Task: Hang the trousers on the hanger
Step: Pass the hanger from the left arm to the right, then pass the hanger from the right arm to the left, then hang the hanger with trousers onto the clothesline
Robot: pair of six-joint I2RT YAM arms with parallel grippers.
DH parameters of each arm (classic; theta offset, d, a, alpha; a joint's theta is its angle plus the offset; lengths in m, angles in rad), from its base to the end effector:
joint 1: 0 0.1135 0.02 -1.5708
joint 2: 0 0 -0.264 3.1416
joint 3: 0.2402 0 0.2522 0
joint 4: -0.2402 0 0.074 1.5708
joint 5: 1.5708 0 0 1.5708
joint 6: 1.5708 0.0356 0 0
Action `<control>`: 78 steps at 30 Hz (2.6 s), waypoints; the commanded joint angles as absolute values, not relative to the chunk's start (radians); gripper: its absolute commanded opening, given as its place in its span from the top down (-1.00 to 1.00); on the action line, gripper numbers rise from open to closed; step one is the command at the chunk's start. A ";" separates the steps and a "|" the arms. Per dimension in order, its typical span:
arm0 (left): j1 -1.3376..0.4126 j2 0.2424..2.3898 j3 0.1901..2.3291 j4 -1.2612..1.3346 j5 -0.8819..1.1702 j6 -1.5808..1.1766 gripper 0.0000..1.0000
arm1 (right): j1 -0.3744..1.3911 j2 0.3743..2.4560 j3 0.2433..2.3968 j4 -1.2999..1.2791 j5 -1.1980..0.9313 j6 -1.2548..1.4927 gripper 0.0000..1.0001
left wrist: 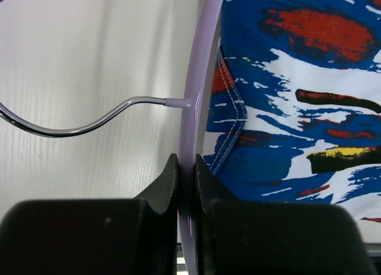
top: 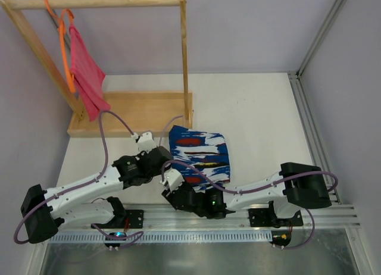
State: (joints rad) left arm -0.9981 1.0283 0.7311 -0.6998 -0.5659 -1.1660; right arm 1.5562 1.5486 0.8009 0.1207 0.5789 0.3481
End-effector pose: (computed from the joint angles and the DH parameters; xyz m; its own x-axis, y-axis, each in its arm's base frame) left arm 0.1201 -0.1510 0.2378 -0.6864 -0.3673 -0.6277 -0.2010 0.9253 -0.3216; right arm 0.0241 0.3183 0.1940 -0.2914 -0.3962 -0.8707 -0.7778 0.6280 -0.0255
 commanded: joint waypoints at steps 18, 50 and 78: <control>-0.994 0.896 1.006 -0.669 -0.597 -1.029 0.47 | 1.560 1.401 0.862 0.397 0.658 0.328 0.92; -0.994 0.859 0.916 -0.508 -0.548 -0.977 0.99 | 1.496 1.327 0.755 0.698 0.686 0.385 0.92; -0.983 0.991 1.471 -0.801 -0.790 -0.652 1.00 | 1.282 1.440 0.816 0.379 0.456 0.647 0.21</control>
State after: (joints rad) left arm -0.9859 1.0344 1.3796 -0.9287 -0.6773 -0.7006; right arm 1.2919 1.4303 0.7193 0.3122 0.4953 0.6296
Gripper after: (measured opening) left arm 0.093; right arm 0.395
